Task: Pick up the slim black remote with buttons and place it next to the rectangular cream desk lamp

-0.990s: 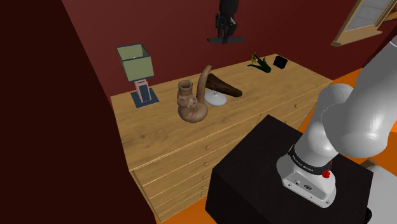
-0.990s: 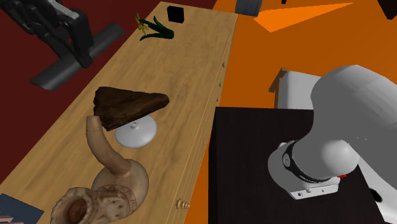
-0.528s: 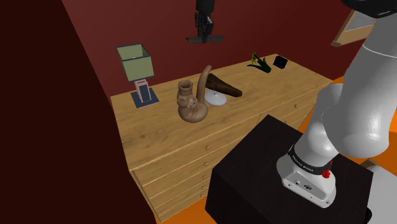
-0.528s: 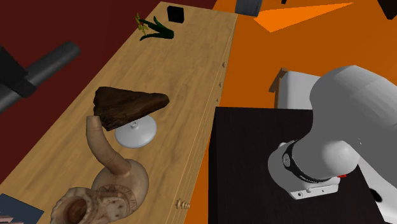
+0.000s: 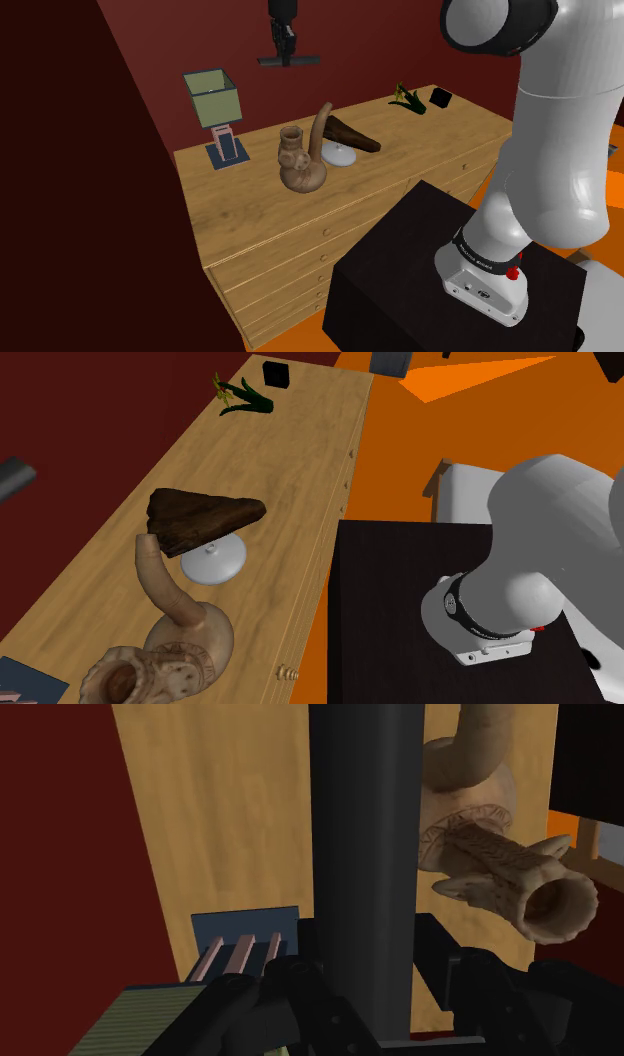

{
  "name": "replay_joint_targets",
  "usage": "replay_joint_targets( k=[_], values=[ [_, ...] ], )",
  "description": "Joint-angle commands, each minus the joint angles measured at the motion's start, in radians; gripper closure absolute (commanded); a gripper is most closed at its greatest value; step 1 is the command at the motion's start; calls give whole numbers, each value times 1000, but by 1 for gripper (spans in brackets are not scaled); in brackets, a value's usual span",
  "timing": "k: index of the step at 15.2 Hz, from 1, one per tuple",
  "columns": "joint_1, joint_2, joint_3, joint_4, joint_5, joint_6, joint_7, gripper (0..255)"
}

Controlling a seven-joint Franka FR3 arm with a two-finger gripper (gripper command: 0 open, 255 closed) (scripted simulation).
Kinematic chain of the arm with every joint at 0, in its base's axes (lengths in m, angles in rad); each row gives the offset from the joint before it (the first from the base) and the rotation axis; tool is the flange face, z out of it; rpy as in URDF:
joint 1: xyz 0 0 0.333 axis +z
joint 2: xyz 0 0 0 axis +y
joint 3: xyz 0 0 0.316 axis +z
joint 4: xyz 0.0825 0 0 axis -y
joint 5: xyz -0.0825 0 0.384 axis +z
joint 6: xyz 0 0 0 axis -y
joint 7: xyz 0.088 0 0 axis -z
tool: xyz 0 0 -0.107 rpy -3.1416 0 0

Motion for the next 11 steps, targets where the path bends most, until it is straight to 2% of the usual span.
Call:
replay_joint_targets(
  k=[1, 11],
  values=[
    [-18, 89, 15, 131, 33, -47, 18, 255],
    [7, 72, 18, -31, 28, 97, 14, 255]
  ],
)
